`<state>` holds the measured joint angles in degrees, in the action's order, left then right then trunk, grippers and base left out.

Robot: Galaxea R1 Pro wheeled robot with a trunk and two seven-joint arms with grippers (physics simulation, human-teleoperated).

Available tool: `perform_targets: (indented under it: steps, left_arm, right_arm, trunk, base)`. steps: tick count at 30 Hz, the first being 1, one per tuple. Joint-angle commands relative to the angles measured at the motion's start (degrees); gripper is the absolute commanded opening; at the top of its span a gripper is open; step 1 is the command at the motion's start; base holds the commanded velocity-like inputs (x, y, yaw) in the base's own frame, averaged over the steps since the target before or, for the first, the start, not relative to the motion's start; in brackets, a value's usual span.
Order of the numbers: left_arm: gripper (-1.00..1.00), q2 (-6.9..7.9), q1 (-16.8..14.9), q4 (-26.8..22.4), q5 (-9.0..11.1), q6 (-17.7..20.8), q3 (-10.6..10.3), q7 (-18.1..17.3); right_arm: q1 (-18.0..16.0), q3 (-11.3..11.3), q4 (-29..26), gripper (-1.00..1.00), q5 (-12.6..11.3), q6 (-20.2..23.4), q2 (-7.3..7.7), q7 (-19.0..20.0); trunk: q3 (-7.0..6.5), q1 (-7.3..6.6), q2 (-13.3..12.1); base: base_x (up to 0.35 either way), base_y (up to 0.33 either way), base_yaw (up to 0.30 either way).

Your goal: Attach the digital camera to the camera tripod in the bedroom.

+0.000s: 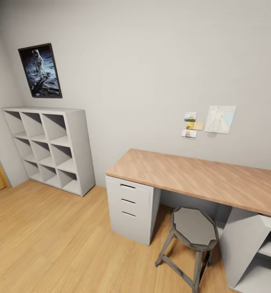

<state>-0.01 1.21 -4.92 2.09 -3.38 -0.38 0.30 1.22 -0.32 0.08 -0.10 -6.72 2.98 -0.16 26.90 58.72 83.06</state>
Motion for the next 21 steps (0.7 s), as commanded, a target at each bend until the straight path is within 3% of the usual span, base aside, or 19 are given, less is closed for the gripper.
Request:
perform_targets:
  steps: [1,21]
  left_arm:
    - [1.0,-0.16,0.0,-0.1,0.2,-0.1,-0.1,0.0]
    - [1.0,-0.84,0.0,-0.2,0.2,-0.2,0.0,0.0]
  right_arm:
    - [0.0,0.0,0.0,1.0,0.0,-0.2,0.0,0.0]
    - [0.0,0.1,0.0,1.0,0.0,-0.2,0.0,0.0]
  trunk:
    - [0.03,0.0,0.0]
    - [0.03,0.0,0.0]
  base:
    - [0.0,0.0,0.284]
    - [0.0,0.0,0.284]
